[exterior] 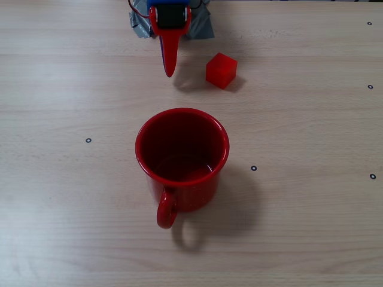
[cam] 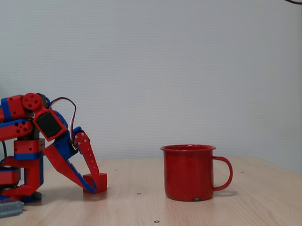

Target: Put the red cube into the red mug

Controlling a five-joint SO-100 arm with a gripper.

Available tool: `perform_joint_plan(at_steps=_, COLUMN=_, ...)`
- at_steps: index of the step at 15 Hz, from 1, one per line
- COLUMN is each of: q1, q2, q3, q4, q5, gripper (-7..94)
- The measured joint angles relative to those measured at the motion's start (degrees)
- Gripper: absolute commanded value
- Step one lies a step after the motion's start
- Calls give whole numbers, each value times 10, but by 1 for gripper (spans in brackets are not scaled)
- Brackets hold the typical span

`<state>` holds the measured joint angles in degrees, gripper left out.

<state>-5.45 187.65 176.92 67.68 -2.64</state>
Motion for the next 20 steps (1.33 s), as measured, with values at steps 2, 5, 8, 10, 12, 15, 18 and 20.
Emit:
perform_joint_plan(at_steps=2, q1=-1, q2=0, q3=2, q4=0, q5=-1, gripper=0)
perform_joint_plan(at_steps=5, q1=-1, q2=0, q3=2, q4=0, q5=-1, gripper=0)
perform_joint_plan(at_steps=8, q1=-1, q2=0, q3=2, q4=0, q5=-1, gripper=0)
perform_joint_plan(at_steps=10, q1=-1, q2=0, q3=2, q4=0, q5=-1, gripper=0)
perform_joint_plan(at_steps=12, q1=-1, q2=0, q3=2, q4=0, q5=-1, gripper=0)
perform_joint_plan(at_steps=15, q1=-4, q2=0, q3=-4, q4=9, q5=-2, gripper=0)
perform_joint_plan(at_steps=18, q1=-36, q2=-79, q3=-113, q4=18, q5=-23, gripper=0)
perform_joint_plan(at_steps=20, q1=-44, q2=-122, q3=-198, q4=38, q5=-33, gripper=0)
